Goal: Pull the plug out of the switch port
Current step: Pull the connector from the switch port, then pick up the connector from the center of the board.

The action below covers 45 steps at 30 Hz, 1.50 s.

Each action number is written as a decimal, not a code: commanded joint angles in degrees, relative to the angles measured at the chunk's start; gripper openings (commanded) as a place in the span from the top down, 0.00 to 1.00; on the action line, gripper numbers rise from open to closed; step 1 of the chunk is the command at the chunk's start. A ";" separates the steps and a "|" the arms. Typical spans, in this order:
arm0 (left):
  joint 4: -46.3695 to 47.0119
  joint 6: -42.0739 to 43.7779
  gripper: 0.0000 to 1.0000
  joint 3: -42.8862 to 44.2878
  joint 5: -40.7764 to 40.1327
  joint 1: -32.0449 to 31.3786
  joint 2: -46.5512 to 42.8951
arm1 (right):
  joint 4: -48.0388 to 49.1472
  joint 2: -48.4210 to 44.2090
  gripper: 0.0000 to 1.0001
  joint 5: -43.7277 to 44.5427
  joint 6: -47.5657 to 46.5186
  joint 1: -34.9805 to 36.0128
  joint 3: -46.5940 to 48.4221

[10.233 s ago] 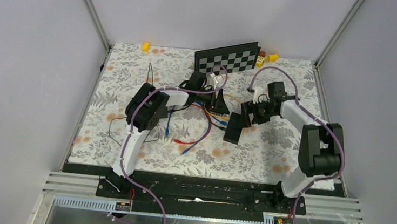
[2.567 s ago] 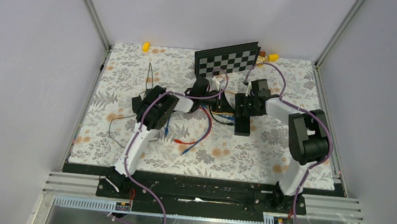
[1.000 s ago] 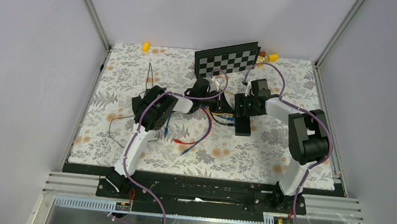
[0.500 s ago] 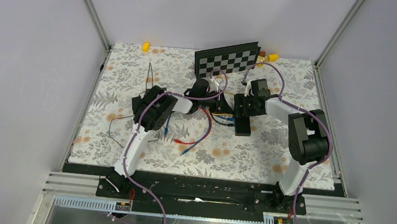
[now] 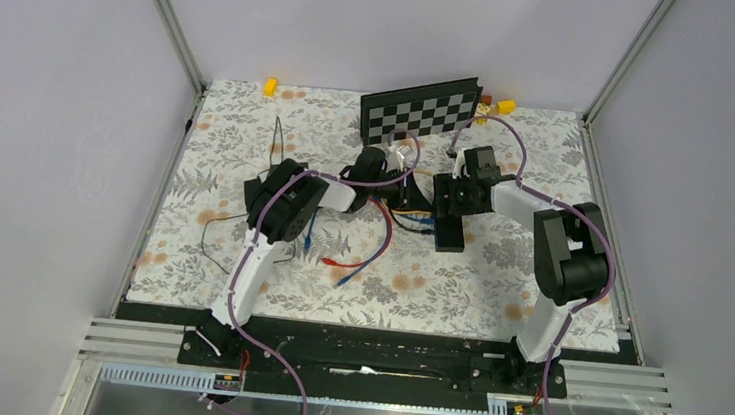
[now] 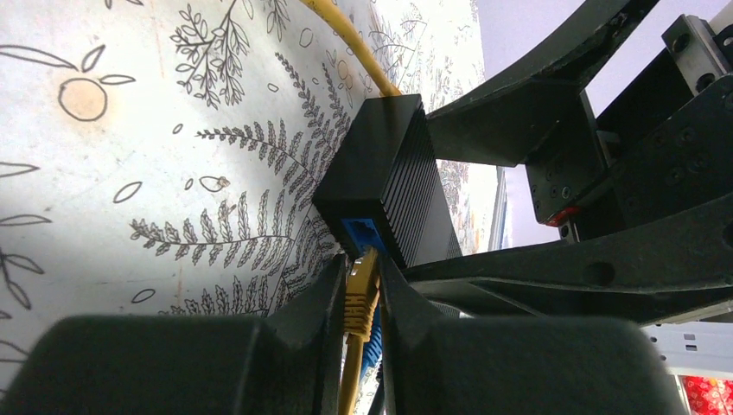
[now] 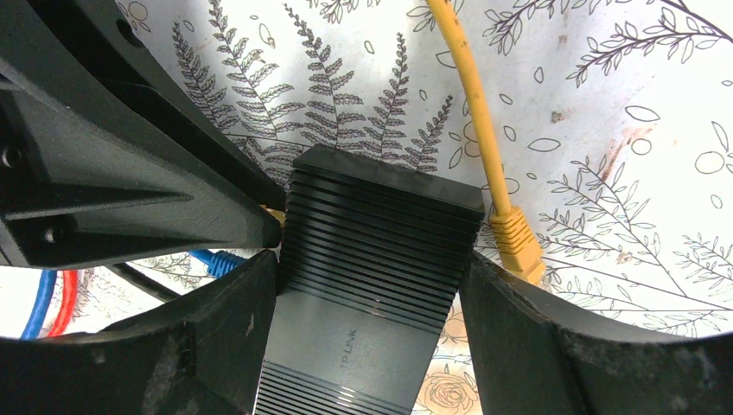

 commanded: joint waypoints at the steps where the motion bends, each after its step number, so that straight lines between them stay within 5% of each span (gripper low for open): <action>1: -12.75 4.94 1.00 -2.62 -3.09 2.30 0.99 | -1.91 0.46 0.45 5.94 -2.21 -1.23 0.81; 18: -15.91 10.16 1.00 0.66 -0.11 4.49 -0.63 | -2.41 0.17 0.41 0.00 -4.36 -2.46 1.47; 29: -31.32 22.29 0.95 14.20 1.27 5.69 0.47 | -2.78 -4.33 0.25 -5.94 -5.85 -4.05 0.66; 45: -37.68 23.23 0.89 31.92 -1.90 4.25 11.11 | -6.40 -2.90 0.20 -14.71 -7.10 -4.10 1.42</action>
